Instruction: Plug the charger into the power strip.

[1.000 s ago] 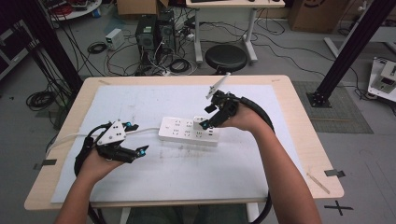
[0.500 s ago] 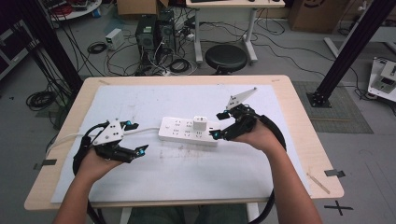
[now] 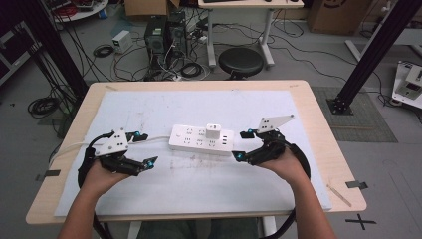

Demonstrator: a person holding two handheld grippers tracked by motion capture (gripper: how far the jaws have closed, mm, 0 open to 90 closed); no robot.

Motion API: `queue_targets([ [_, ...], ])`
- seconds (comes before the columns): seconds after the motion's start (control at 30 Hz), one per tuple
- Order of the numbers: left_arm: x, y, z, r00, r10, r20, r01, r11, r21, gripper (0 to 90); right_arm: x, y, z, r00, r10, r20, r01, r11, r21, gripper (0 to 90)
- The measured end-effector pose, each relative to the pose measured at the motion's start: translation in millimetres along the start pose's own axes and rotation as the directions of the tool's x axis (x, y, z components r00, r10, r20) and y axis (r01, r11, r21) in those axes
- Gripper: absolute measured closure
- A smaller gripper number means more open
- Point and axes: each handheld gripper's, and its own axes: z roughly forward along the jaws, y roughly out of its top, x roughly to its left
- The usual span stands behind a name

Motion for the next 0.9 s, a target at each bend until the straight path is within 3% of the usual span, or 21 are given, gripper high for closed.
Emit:
queue_targets([
  [0.37, -1.1, 3.6, -3.8, 0.9999, 0.011, -0.006, -0.011, 0.9999, 0.003, 20.7, 2.2, 0.3, -0.3, 1.0000, 0.001, 0.008, -0.001, 1.000, -0.020, 19.8],
  [0.9, 0.8, 3.8, -2.7, 0.9999, 0.007, -0.011, -0.007, 1.0000, -0.002, 20.7, 0.8, 2.2, -0.1, 0.9999, 0.007, 0.014, -0.007, 1.000, -0.009, 19.8],
])
